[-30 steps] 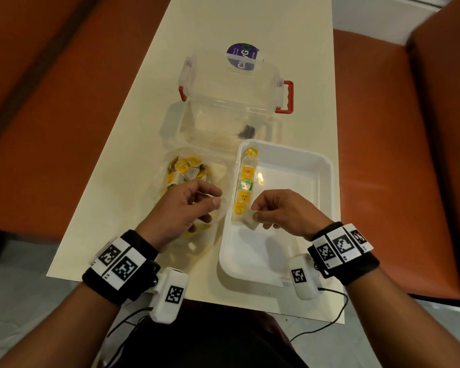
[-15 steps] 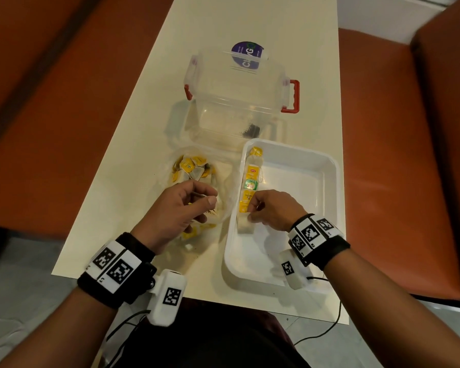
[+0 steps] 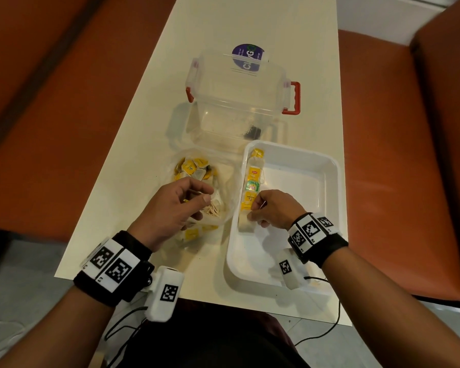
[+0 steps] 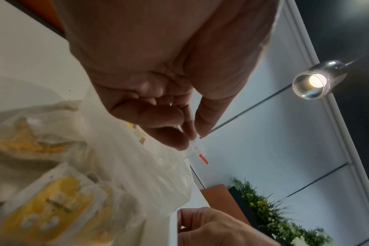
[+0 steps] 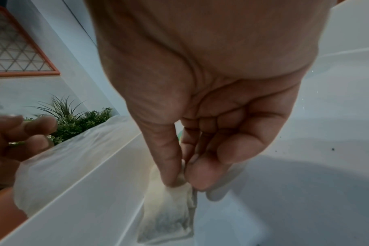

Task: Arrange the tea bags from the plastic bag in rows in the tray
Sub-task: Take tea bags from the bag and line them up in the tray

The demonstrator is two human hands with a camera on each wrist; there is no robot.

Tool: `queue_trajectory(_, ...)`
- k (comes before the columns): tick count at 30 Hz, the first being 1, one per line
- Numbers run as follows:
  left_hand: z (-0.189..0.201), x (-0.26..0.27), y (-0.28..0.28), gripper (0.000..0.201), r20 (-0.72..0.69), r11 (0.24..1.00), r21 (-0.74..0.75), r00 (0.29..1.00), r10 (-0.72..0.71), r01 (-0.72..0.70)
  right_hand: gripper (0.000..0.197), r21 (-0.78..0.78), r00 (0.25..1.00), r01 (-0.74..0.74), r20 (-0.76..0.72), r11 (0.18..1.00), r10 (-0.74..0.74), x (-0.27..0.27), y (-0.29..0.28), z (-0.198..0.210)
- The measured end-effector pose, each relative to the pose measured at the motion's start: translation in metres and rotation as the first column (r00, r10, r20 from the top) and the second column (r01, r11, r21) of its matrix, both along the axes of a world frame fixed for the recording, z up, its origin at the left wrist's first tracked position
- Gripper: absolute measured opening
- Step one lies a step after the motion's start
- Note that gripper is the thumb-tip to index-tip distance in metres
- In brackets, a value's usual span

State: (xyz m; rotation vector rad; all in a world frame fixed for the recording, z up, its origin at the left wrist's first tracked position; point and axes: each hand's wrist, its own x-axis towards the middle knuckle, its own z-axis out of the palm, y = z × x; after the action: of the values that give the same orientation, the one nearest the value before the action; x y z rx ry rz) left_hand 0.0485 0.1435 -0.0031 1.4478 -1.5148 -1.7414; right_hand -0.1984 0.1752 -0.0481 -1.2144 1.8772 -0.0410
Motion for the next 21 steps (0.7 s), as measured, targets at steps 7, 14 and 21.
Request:
queue_trajectory(7, -0.006, 0.003, -0.005, 0.035, 0.616, 0.859, -0.247, 0.757, -0.219, 0.449, 0.018, -0.150, 0.998, 0.056, -0.014, 0.987, -0.058, -0.003, 0.006, 0.014)
queue_trajectory(14, -0.009, 0.011, 0.012, 0.024, 0.740, 0.788, -0.222, 0.626, -0.247, 0.574, 0.030, -0.277, 0.954, -0.251, 0.090, 0.927, 0.285, 0.035, 0.028, 0.051)
queue_trajectory(21, -0.009, 0.016, 0.024, 0.025, 0.768, 0.766, -0.156, 0.564, -0.303, 0.624, 0.037, -0.245, 0.871, -0.484, -0.227, 0.840, 0.436, 0.056, 0.028, 0.038)
